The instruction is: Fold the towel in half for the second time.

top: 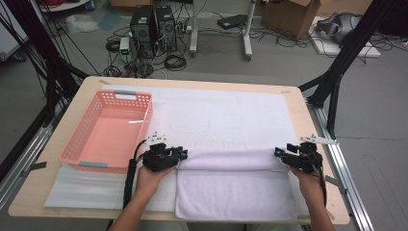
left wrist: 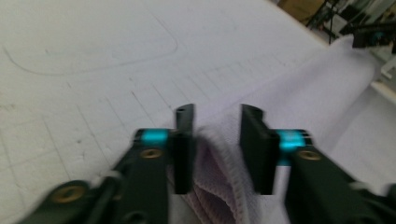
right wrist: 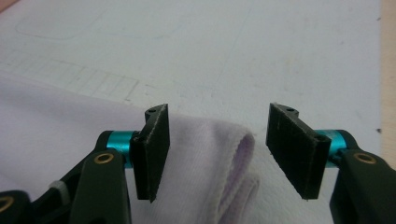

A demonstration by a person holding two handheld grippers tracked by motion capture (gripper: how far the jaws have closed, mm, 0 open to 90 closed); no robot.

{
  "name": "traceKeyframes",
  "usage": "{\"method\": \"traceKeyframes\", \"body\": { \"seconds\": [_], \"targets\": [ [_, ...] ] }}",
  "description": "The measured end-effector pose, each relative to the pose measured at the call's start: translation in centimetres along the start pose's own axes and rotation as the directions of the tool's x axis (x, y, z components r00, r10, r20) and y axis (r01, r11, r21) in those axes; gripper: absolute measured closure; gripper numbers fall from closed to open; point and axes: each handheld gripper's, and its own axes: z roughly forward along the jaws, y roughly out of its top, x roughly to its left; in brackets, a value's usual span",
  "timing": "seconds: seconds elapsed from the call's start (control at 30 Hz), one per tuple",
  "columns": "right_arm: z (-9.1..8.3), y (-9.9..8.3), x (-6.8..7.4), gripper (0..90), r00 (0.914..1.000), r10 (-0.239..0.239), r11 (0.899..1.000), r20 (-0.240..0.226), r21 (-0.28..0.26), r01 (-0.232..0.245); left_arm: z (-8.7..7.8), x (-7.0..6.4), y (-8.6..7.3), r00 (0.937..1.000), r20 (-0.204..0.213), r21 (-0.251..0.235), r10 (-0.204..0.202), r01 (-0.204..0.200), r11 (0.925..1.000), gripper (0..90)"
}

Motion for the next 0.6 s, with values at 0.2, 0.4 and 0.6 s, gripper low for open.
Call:
{"method": "traceKeyframes", "body": {
  "seconds": [0.2, 0.4, 0.6],
  "targets": [
    [0.1, -0.8, 0.5, 83.9, 0.9958, -0.083, 0.996, -0.041, 0.026, 0.084, -1.2, -0.5, -0.7, 0.9998, 0.018, -0.054, 0.000, 0.001, 0.9985, 86.3],
    [-4.0, -3.4, 1.2, 84.5, 0.9924, -0.118, 0.989, -0.038, -0.093, 0.114, -3.6, -2.0, -1.9, 0.9974, 0.057, -0.108, 0.045, -0.038, 0.9934, 86.3],
    [-6.6, -6.5, 1.7, 84.5, 0.9895, -0.130, 0.989, -0.063, -0.084, 0.124, -4.9, -3.1, -3.1, 0.9962, 0.073, -0.118, 0.049, -0.040, 0.9923, 86.1]
  ]
}}
